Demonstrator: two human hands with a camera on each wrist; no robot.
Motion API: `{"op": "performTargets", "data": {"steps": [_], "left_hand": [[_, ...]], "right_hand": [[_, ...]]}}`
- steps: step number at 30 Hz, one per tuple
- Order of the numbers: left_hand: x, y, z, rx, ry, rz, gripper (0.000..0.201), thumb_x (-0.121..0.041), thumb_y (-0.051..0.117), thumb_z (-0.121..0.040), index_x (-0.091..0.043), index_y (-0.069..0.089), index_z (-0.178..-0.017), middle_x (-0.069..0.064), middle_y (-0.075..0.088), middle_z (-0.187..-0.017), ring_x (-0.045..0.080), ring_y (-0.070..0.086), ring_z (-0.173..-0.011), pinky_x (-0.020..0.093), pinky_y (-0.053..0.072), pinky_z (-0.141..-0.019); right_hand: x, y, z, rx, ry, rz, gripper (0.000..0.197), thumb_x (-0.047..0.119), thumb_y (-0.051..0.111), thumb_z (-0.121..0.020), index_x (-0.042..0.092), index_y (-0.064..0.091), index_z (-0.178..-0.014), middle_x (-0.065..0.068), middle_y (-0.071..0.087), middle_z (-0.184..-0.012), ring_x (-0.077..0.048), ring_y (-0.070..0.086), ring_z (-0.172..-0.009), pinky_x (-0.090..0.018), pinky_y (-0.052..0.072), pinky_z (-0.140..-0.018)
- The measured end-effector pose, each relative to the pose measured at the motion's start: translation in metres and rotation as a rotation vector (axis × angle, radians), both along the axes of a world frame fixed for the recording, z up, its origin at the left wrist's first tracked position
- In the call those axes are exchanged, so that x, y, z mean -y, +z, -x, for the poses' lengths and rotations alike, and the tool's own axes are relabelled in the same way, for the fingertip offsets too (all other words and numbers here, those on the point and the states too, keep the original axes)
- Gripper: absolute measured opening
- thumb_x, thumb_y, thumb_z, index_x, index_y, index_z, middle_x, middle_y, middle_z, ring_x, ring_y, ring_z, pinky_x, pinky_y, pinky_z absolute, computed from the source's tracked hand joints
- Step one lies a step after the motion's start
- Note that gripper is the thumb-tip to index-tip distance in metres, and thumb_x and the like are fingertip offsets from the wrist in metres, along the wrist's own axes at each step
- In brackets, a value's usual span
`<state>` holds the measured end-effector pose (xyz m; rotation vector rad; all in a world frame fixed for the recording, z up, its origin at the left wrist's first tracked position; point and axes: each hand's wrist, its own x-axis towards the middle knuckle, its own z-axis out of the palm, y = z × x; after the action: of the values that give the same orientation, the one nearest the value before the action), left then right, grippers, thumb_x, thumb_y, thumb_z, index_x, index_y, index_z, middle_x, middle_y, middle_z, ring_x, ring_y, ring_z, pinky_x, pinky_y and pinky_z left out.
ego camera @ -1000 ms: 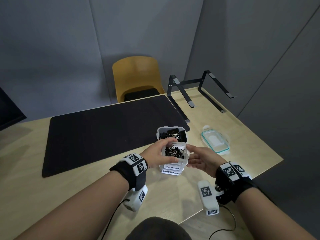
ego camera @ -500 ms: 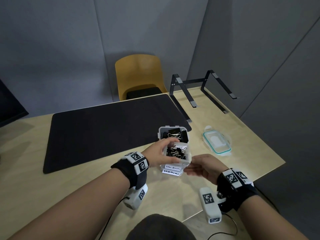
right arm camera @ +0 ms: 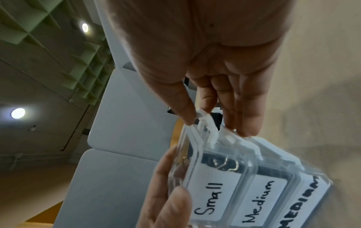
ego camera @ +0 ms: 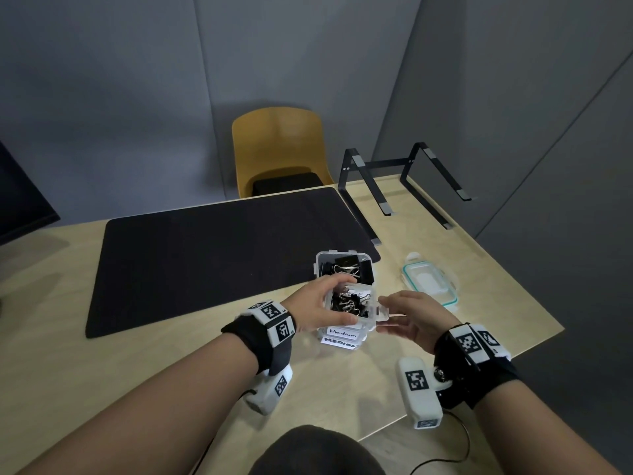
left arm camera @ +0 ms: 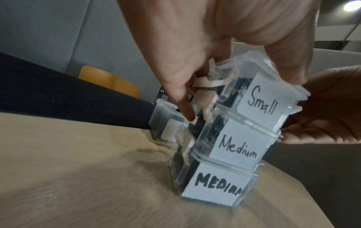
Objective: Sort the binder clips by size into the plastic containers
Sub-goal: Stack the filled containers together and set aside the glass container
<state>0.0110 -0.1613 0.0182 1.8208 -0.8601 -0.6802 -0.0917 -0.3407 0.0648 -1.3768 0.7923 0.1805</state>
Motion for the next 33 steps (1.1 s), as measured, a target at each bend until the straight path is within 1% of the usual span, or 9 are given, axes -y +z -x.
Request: {"op": "performTargets", "data": {"steps": [5,9,18,21,24,26,29,31,33], "left_hand": [[-0.002,0.002,0.000,0.013,0.003,-0.015,0.065,-0.027,0.078,-0.075,-0.031,0.045,-0.131,-0.004,0.050,-0.126,0.005,0.046,-0.121,0.029,0.036,-0.108],[-0.002,0.002,0.002,0.013,-0.004,-0.017,0.067,-0.033,0.076,-0.073,-0.031,0.045,-0.132,-0.003,0.050,-0.128,0.006,0.045,-0.123,0.032,0.035,-0.110],[-0.002,0.001,0.000,0.005,-0.011,-0.030,0.067,-0.031,0.078,-0.075,-0.034,0.043,-0.132,-0.005,0.049,-0.129,0.005,0.044,-0.124,0.035,0.035,-0.111],[-0.002,0.000,0.003,-0.053,0.001,-0.014,0.073,-0.046,0.078,-0.065,-0.045,0.040,-0.128,-0.006,0.052,-0.127,0.005,0.048,-0.123,0.037,0.038,-0.109],[-0.003,-0.004,0.005,-0.105,0.048,-0.008,0.068,-0.057,0.076,-0.056,-0.060,0.038,-0.112,-0.009,0.053,-0.124,0.006,0.052,-0.118,0.037,0.042,-0.106],[-0.003,-0.006,0.007,-0.155,0.070,0.004,0.066,-0.056,0.078,-0.055,-0.063,0.041,-0.109,-0.012,0.053,-0.126,0.006,0.052,-0.119,0.038,0.043,-0.105],[-0.003,-0.008,0.008,-0.205,0.068,0.021,0.070,-0.051,0.080,-0.059,-0.056,0.043,-0.118,-0.009,0.051,-0.130,0.007,0.052,-0.121,0.040,0.045,-0.104],[-0.003,-0.007,0.008,-0.240,0.062,0.035,0.071,-0.045,0.080,-0.061,-0.053,0.043,-0.121,-0.008,0.050,-0.131,0.009,0.055,-0.118,0.042,0.048,-0.100],[-0.003,-0.006,0.008,-0.265,0.061,0.042,0.072,-0.041,0.080,-0.063,-0.050,0.042,-0.123,-0.008,0.049,-0.131,0.009,0.057,-0.116,0.041,0.050,-0.098]], "right_hand": [[-0.004,0.000,-0.005,0.000,-0.012,0.118,0.014,0.003,0.061,-0.087,0.002,0.051,-0.077,-0.019,0.059,-0.076,-0.028,0.060,-0.066,-0.032,0.059,-0.063],[-0.005,-0.002,-0.008,-0.018,-0.049,0.129,0.014,0.000,0.060,-0.086,0.000,0.050,-0.076,-0.022,0.057,-0.083,-0.030,0.059,-0.069,-0.031,0.059,-0.056],[0.000,-0.007,0.000,0.030,-0.035,0.077,0.010,0.001,0.061,-0.086,0.000,0.053,-0.080,-0.019,0.061,-0.077,-0.023,0.062,-0.062,-0.027,0.057,-0.054],[0.003,-0.013,0.003,0.061,0.009,0.057,0.007,0.005,0.060,-0.088,0.000,0.055,-0.086,-0.018,0.063,-0.079,-0.025,0.063,-0.064,-0.024,0.055,-0.053],[0.015,-0.019,-0.002,0.039,0.052,0.091,0.013,0.015,0.059,-0.091,0.002,0.056,-0.088,-0.015,0.061,-0.079,-0.024,0.060,-0.065,-0.030,0.056,-0.061],[0.035,-0.030,-0.009,-0.004,0.051,0.233,0.014,0.017,0.059,-0.090,0.005,0.056,-0.084,-0.014,0.061,-0.082,-0.022,0.058,-0.067,-0.034,0.053,-0.066],[0.075,-0.051,-0.017,-0.119,0.030,0.640,0.009,0.017,0.063,-0.084,0.011,0.058,-0.082,-0.011,0.061,-0.087,-0.025,0.059,-0.076,-0.039,0.051,-0.077],[0.098,-0.060,-0.020,-0.225,0.046,0.829,0.019,0.017,0.063,-0.083,0.008,0.060,-0.100,-0.011,0.061,-0.097,-0.029,0.059,-0.092,-0.033,0.044,-0.080],[0.116,-0.067,-0.024,-0.282,0.050,0.911,0.035,0.017,0.062,-0.082,0.005,0.056,-0.114,-0.016,0.060,-0.113,-0.033,0.057,-0.104,-0.032,0.043,-0.083]]}}
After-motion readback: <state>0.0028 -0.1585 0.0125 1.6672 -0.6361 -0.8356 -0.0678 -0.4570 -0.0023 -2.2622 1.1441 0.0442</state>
